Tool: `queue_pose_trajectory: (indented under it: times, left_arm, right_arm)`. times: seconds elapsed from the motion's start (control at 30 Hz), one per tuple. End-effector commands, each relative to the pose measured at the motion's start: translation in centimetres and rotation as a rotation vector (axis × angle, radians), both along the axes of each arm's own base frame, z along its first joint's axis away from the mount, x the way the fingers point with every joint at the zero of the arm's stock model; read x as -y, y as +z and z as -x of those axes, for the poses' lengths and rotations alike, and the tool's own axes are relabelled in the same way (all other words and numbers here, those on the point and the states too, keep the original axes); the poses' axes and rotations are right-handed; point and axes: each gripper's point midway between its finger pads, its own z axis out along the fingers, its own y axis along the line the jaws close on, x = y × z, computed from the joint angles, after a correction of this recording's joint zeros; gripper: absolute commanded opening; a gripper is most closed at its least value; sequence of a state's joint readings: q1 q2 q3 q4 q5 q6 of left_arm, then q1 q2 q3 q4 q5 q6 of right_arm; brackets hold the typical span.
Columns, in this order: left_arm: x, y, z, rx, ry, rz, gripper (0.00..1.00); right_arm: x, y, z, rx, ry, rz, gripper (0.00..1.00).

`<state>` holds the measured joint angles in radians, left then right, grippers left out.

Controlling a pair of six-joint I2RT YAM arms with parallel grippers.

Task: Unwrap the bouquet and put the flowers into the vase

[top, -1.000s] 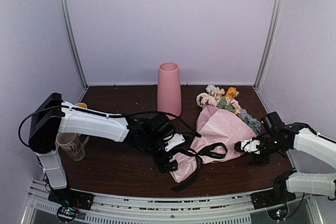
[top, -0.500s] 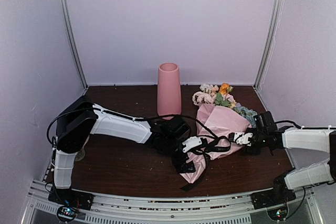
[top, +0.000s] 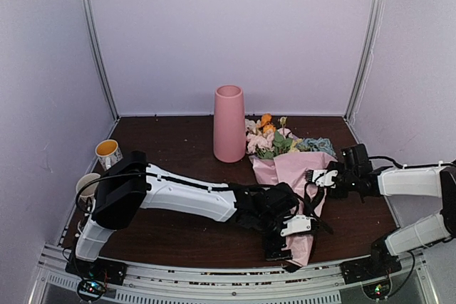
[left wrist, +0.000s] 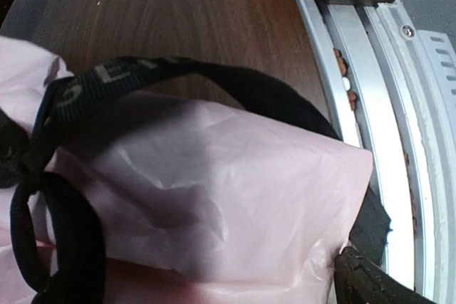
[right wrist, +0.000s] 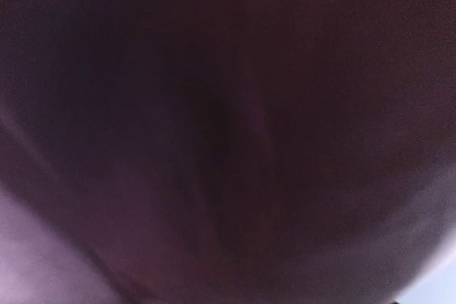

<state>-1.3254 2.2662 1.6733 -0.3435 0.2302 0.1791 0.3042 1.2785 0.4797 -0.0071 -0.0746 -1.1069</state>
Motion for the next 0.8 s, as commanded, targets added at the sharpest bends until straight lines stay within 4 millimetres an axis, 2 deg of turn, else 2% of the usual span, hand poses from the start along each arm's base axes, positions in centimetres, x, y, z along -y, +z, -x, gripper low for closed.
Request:
queue_pose_trajectory:
  times: [0.0, 0.07, 0.17, 0.23, 0.37, 0.43, 0.5, 0.6, 0.63, 0.67, 0.7, 0.77]
  left_arm:
    - [2.5, 1.6, -1.2, 0.091, -0.039, 0.061, 0.98]
    - [2.7, 1.8, -1.4, 0.102, -0.034, 0.059, 0.98]
    - [1.2, 2.6, -2.0, 0.152, -0.015, 0.029, 0.98]
    - [-1.4, 2.4, -2.0, 0.176, -0.004, -0.012, 0.98]
    - [-6.6, 3.6, -1.3, 0.187, 0.032, -0.047, 0.98]
    - [-8.7, 4.3, -1.0, 0.181, 0.055, -0.049, 0.98]
    - [-10.0, 5.1, -0.6, 0.160, 0.079, -0.034, 0.98]
    - [-11.0, 6.2, -0.3, 0.120, 0.141, 0.006, 0.98]
    - [-11.2, 6.7, -0.5, 0.114, 0.162, 0.026, 0.98]
    - [-11.4, 6.9, -0.5, 0.109, 0.174, 0.041, 0.95]
    - [-11.5, 7.1, -0.6, 0.083, 0.175, 0.048, 0.87]
    - [-11.7, 7.1, -1.5, -0.011, 0.203, 0.033, 0.77]
  right_arm:
    - [-2.2, 2.1, -0.7, 0.091, 0.068, -0.061, 0.71]
    - [-2.2, 2.3, -0.8, 0.094, 0.058, -0.071, 0.71]
    - [-1.1, 3.1, -0.8, 0.117, 0.016, -0.045, 0.71]
    - [0.5, 3.9, -0.2, 0.136, -0.011, -0.028, 0.73]
    - [3.0, 6.3, 1.5, 0.073, -0.085, -0.036, 0.76]
    - [3.9, 7.3, 2.3, 0.027, -0.161, -0.060, 0.88]
    - [4.6, 7.9, 3.5, -0.007, -0.214, -0.076, 0.90]
    - [4.2, 9.5, 6.3, -0.066, -0.229, -0.141, 0.90]
    - [4.1, 10.6, 7.0, -0.068, -0.241, -0.176, 0.89]
    - [3.7, 11.5, 7.9, -0.079, -0.239, -0.214, 0.89]
    - [3.2, 12.6, 8.8, -0.085, -0.227, -0.259, 0.88]
    - [1.3, 14.0, 11.0, -0.144, -0.165, -0.372, 0.82]
